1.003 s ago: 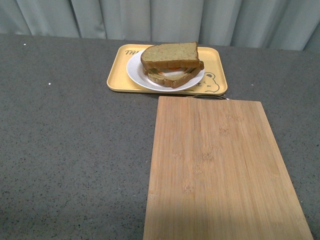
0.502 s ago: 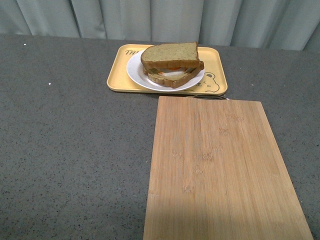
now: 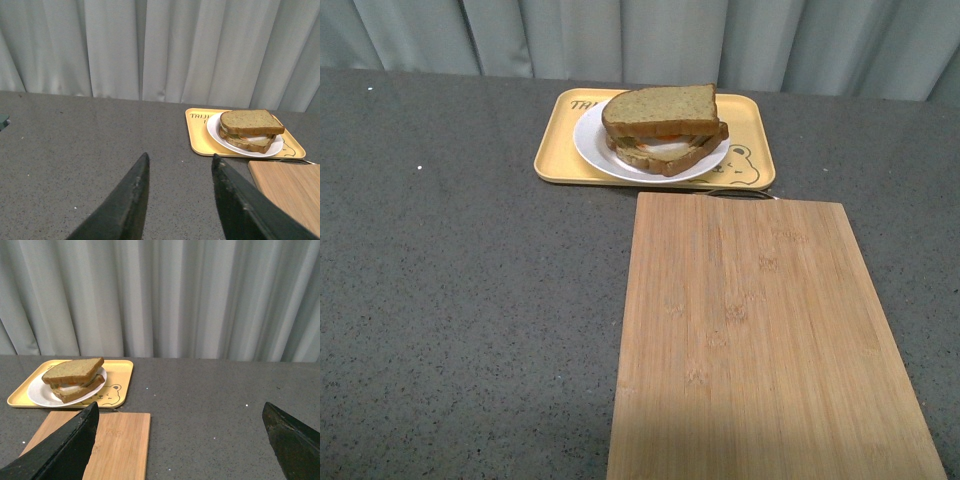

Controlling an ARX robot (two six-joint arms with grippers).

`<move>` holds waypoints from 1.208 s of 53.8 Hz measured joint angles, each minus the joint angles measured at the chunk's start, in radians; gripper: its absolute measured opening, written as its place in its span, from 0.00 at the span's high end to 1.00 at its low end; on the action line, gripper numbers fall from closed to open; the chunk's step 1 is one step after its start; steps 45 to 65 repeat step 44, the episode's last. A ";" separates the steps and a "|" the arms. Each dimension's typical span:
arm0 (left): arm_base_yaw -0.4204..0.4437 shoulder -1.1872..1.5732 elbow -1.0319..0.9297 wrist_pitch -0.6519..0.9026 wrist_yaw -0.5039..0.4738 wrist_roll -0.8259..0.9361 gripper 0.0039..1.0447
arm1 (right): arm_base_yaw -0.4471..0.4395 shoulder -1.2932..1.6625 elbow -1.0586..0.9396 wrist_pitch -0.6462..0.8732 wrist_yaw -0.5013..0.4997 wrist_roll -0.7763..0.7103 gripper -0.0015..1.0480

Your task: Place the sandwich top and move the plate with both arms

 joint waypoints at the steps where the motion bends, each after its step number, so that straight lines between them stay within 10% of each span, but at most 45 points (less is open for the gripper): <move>1: 0.000 0.000 0.000 0.000 0.000 0.000 0.56 | 0.000 0.000 0.000 0.000 0.000 0.000 0.09; 19: 0.000 0.000 0.000 0.000 0.000 0.000 0.04 | 0.000 0.000 0.000 0.000 0.000 0.000 0.09; 65: 0.000 0.000 0.000 0.000 0.000 0.001 0.06 | 0.000 0.000 0.000 0.000 0.000 0.000 0.09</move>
